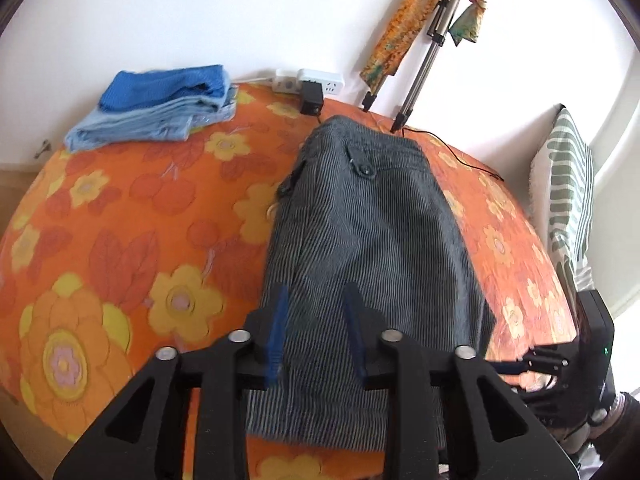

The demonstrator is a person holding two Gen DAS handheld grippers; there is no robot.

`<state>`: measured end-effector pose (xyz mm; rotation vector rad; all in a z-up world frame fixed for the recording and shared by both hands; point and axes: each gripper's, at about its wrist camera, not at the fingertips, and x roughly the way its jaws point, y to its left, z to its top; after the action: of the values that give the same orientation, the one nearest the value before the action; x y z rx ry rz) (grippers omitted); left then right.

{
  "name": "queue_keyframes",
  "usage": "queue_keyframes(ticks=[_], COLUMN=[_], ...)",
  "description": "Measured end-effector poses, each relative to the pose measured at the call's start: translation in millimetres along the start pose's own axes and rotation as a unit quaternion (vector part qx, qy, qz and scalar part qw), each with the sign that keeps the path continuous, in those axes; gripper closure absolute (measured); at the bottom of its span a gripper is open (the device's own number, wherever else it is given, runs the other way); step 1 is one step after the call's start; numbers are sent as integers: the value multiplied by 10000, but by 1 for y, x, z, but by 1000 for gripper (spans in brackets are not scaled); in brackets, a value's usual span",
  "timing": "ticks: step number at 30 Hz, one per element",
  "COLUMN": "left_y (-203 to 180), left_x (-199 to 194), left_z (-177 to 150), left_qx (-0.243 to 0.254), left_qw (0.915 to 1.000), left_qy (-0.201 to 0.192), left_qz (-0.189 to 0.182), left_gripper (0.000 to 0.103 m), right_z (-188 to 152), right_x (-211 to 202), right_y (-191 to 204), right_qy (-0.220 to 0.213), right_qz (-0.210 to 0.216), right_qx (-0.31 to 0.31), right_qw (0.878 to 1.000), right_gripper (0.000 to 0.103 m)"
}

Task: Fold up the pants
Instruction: 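Lay the lengthwise-folded shorts down and open both tools, then grasp the leg hems of the folded shorts with both tools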

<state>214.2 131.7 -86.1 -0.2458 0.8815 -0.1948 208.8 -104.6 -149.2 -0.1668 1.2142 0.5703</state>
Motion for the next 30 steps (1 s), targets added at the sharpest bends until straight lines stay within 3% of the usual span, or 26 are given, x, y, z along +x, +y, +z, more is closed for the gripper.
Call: queue_keyframes(ticks=[1, 3, 5, 7, 13, 15, 18, 25, 30], left_y=[-2, -3, 1, 7, 18, 17, 21, 44, 39], left_x=[5, 17, 32, 47, 82, 91, 101, 109, 114], left_z=[9, 22, 36, 46, 60, 61, 60, 57, 52], left_qx=[95, 182, 115, -4, -308, -282, -302, -632, -562], left_qw=[10000, 9998, 9996, 9993, 9963, 9956, 9948, 9917, 9906], left_qy=[0, 43, 207, 321, 621, 710, 822, 946, 1053], left_qz=[7, 39, -157, -180, -515, -538, -520, -598, -671], left_gripper=[70, 57, 49, 49, 49, 49, 49, 49, 49], right_z=[1, 5, 9, 16, 47, 58, 69, 78, 87], right_x=[-2, -14, -24, -37, -55, -48, -33, 3, 15], right_y=[-1, -7, -18, -29, -84, -100, -119, -122, -123], right_qy=[-9, -160, -361, -690, -1497, -1492, -1303, -948, -906], right_qz=[49, 218, 258, 151, -152, -110, 336, 350, 399], right_qx=[17, 171, 294, 417, 1255, 1517, 1807, 1755, 1670], right_qw=[10000, 9995, 9986, 9966, 9806, 9770, 9743, 9793, 9810], right_gripper=[72, 71, 60, 44, 33, 33, 33, 33, 33])
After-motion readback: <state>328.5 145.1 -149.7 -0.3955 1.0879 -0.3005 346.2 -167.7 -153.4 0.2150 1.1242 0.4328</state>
